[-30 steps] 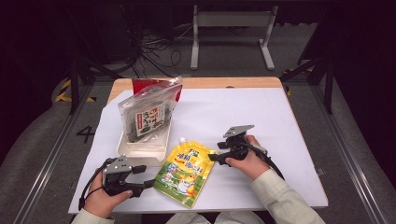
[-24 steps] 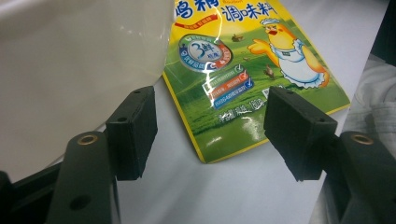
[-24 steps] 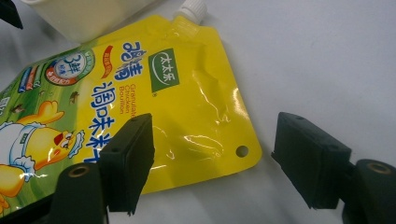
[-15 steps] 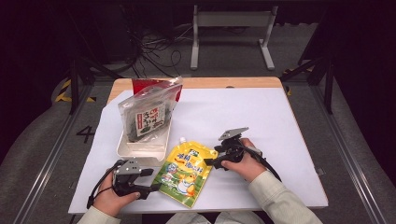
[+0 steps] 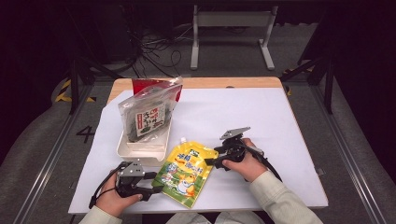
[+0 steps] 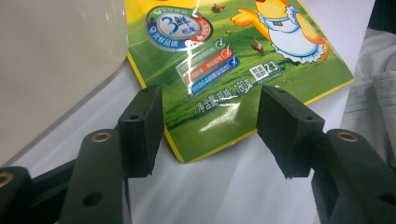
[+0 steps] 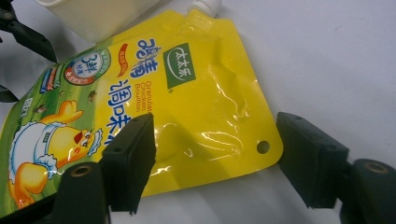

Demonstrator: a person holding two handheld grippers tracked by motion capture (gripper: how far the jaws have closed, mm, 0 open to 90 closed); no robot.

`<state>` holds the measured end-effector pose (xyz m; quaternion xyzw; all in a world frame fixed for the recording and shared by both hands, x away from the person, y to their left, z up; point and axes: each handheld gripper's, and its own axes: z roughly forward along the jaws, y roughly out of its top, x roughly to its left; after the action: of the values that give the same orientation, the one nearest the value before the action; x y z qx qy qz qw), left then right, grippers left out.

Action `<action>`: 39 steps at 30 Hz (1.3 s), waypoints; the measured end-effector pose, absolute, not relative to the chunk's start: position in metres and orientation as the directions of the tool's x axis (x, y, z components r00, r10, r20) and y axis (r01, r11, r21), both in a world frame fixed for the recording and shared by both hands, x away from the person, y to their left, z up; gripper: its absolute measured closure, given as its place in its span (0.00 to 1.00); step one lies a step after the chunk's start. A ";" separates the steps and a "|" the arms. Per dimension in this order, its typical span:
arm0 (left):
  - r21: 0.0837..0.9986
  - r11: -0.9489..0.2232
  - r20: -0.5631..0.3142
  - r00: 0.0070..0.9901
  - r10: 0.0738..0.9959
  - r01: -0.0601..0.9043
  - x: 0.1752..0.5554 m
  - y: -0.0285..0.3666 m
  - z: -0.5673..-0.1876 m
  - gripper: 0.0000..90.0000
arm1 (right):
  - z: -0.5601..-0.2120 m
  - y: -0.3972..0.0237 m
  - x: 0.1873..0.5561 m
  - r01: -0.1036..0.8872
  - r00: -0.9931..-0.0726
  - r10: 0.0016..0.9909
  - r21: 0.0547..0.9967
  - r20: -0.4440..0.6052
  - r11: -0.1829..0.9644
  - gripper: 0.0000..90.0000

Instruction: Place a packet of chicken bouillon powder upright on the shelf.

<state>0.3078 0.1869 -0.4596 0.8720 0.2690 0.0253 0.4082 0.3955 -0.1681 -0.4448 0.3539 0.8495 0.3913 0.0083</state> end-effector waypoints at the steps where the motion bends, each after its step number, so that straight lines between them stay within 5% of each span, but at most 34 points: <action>1: 0.728 -0.521 -0.172 0.855 0.489 0.445 0.308 0.187 -0.460 0.53 | -0.444 -0.168 0.396 0.597 -0.747 0.611 0.669 0.263 0.443 0.38; 20: 0.735 -0.525 -0.148 0.857 0.493 0.429 0.307 0.185 -0.463 0.58 | -0.443 -0.167 0.395 0.660 -0.699 0.620 0.655 0.357 0.367 0.60; 33: 0.733 -0.530 -0.141 0.857 0.496 0.427 0.306 0.184 -0.464 0.59 | -0.454 -0.165 0.400 0.698 -0.670 0.624 0.626 0.401 0.348 0.62; 35: 0.733 -0.530 -0.140 0.858 0.495 0.426 0.306 0.184 -0.464 0.59 | -0.454 -0.165 0.400 0.698 -0.669 0.627 0.626 0.399 0.347 0.65; 36: 0.735 -0.530 -0.139 0.859 0.493 0.423 0.306 0.184 -0.464 0.59 | -0.453 -0.167 0.400 0.689 -0.673 0.637 0.632 0.375 0.355 0.79; 39: 0.735 -0.536 -0.131 0.862 0.489 0.416 0.306 0.183 -0.464 0.59 | -0.448 -0.173 0.401 0.694 -0.667 0.633 0.638 0.394 0.334 0.87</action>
<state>0.3058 0.1833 -0.4641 0.8751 0.2586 0.0452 0.4065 0.4012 -0.1727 -0.4479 0.4065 0.8158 0.4096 -0.0375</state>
